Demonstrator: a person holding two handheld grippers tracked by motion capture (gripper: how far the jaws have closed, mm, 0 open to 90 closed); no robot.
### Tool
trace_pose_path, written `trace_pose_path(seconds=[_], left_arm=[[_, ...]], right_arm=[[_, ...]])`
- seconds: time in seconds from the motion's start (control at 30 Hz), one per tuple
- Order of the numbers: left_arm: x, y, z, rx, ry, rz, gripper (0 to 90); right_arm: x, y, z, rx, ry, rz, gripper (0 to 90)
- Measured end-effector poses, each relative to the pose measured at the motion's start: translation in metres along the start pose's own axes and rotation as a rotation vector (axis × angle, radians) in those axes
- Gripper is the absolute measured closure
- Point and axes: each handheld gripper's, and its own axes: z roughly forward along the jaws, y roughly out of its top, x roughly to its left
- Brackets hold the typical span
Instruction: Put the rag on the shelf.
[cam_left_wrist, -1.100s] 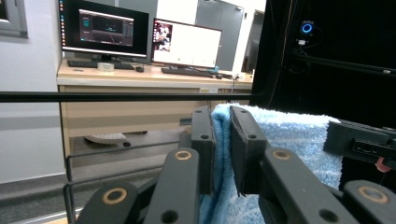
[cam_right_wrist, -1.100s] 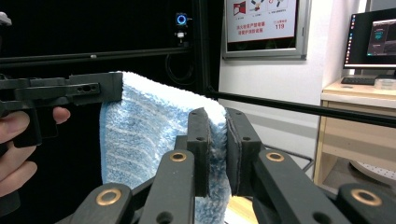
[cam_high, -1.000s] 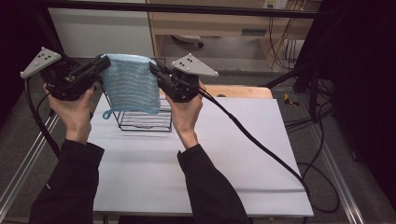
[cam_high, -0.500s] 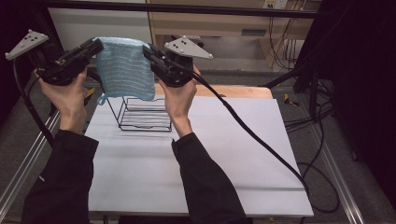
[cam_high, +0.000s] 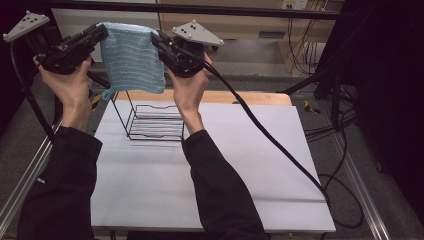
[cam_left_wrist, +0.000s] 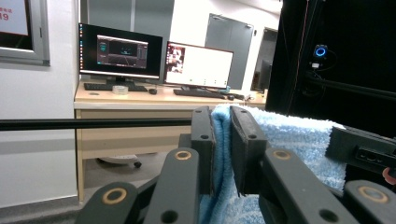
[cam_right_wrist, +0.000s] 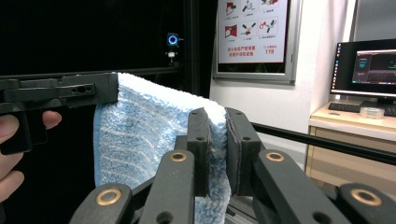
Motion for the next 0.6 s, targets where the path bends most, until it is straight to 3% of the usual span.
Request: trace_pose_path(seconds=[0.13, 0.27, 0.6], left_arm=[[0.001, 0.007, 0.008, 0.007, 0.004, 0.009, 80.5], [0.001, 0.013, 0.018, 0.009, 0.006, 0.047, 80.5], [0.01, 0.013, 0.042, 0.025, -0.004, 0.057, 80.5]], right_arm=[[-0.005, 0.003, 0.004, -0.001, -0.005, 0.009, 81.9], [-0.009, 0.007, 0.007, -0.012, -0.009, 0.019, 81.9], [-0.018, 0.003, 0.015, -0.01, -0.029, 0.021, 81.8]])
